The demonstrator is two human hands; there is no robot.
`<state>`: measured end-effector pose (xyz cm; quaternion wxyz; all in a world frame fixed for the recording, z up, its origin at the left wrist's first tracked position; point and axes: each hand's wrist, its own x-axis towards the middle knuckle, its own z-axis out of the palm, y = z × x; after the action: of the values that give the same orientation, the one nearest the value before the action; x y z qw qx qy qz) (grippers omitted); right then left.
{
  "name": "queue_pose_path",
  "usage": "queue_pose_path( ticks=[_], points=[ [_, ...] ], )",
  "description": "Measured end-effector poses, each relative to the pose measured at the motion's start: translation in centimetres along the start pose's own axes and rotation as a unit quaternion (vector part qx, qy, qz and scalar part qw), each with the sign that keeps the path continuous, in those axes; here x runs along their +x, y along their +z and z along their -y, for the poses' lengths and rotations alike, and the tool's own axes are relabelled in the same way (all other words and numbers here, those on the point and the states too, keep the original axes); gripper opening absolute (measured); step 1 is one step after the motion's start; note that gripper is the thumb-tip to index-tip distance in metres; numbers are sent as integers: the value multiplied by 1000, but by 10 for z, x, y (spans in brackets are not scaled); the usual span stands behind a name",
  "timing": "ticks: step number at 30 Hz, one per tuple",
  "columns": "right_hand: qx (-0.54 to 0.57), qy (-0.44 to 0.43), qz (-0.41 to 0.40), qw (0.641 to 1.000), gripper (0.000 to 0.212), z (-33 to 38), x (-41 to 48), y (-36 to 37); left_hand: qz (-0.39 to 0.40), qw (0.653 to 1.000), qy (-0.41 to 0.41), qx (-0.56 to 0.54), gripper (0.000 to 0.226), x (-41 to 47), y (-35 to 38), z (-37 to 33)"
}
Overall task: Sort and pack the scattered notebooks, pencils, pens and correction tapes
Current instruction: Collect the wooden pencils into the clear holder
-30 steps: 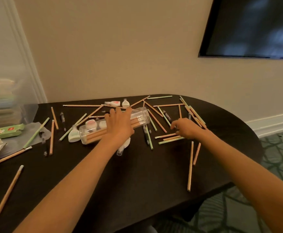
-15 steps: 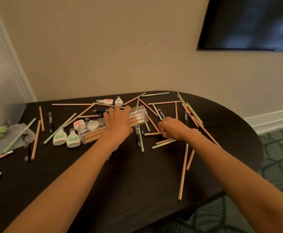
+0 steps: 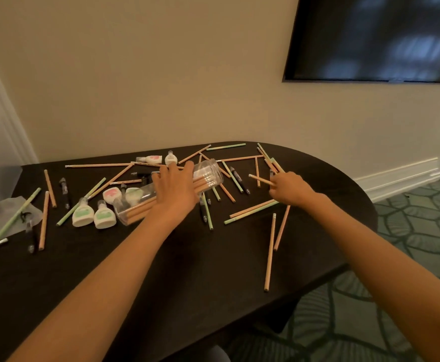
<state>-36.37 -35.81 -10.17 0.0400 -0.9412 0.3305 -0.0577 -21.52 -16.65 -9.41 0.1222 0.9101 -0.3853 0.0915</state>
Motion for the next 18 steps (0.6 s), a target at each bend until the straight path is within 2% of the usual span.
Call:
queue_pose_path(
  ticks=[2, 5, 8, 12, 18],
  points=[
    [-18, -18, 17, 1000, 12, -11, -13, 3, 9, 1000, -2, 0, 68, -3, 2, -3],
    [-48, -97, 43, 993, 15, -25, -41, 10, 15, 1000, 10, -6, 69, -14, 3, -12],
    [-74, -154, 74, 983, 30, -28, -62, 18, 14, 1000, 15, -10, 69, -22, 3, -18],
    [-72, -181, 98, 976, 41, -16, -73, 28, 16, 1000, 12, -14, 69, -29, 2, -22],
    [-138, -273, 93, 947, 21, 9, -67, 29, 22, 1000, 8, -17, 67, -33, 3, -25]
  ],
)
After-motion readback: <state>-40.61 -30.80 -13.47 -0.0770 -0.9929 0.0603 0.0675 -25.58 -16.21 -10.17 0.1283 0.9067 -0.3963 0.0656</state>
